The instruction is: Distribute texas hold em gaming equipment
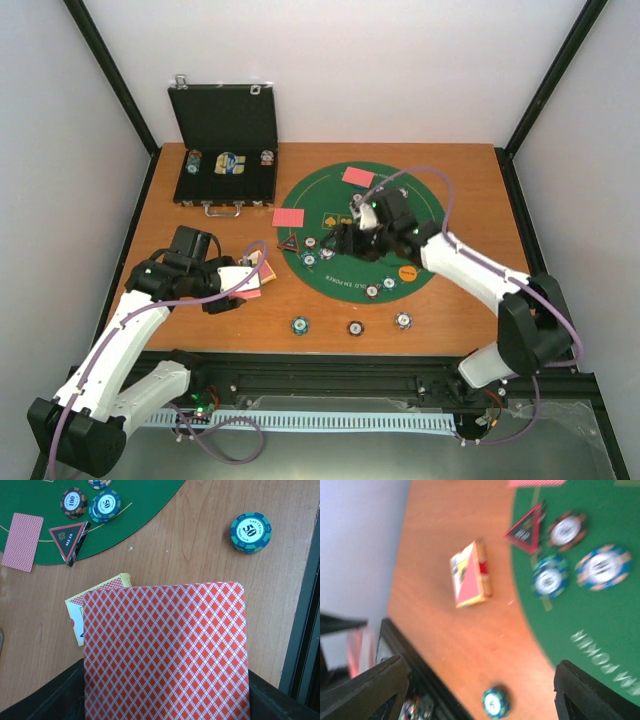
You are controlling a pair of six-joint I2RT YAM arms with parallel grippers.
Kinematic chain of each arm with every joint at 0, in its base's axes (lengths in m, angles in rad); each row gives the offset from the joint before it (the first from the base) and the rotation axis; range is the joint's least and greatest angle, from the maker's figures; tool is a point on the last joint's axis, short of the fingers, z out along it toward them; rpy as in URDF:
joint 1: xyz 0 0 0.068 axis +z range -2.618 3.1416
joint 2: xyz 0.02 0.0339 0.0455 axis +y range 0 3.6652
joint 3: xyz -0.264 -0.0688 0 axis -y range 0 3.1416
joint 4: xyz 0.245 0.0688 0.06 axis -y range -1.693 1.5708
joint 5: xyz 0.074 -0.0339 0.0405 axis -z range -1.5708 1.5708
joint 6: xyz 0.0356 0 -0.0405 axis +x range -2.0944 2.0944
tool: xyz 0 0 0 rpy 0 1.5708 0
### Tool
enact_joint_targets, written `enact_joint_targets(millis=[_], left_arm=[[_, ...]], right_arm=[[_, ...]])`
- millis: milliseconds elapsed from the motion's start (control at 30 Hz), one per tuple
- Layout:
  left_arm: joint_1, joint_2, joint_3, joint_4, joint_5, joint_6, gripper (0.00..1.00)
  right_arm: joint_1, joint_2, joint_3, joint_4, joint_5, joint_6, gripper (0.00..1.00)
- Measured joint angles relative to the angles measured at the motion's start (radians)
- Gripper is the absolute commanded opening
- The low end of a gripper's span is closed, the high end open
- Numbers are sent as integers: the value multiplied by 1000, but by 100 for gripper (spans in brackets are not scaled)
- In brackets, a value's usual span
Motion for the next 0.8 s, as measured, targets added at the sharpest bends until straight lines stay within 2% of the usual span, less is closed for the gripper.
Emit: enact_joint_targets(millis=[167, 367, 800], left_arm=[[0, 0, 0, -2, -1, -3, 38], [0, 0, 0, -2, -1, -12, 38], [0, -8, 9, -2, 10, -38, 38]], right_arm=[[168, -113, -170, 144, 6, 126, 81], [294, -142, -224, 269, 28, 239, 80], [396, -43, -208, 524, -7, 370, 78]])
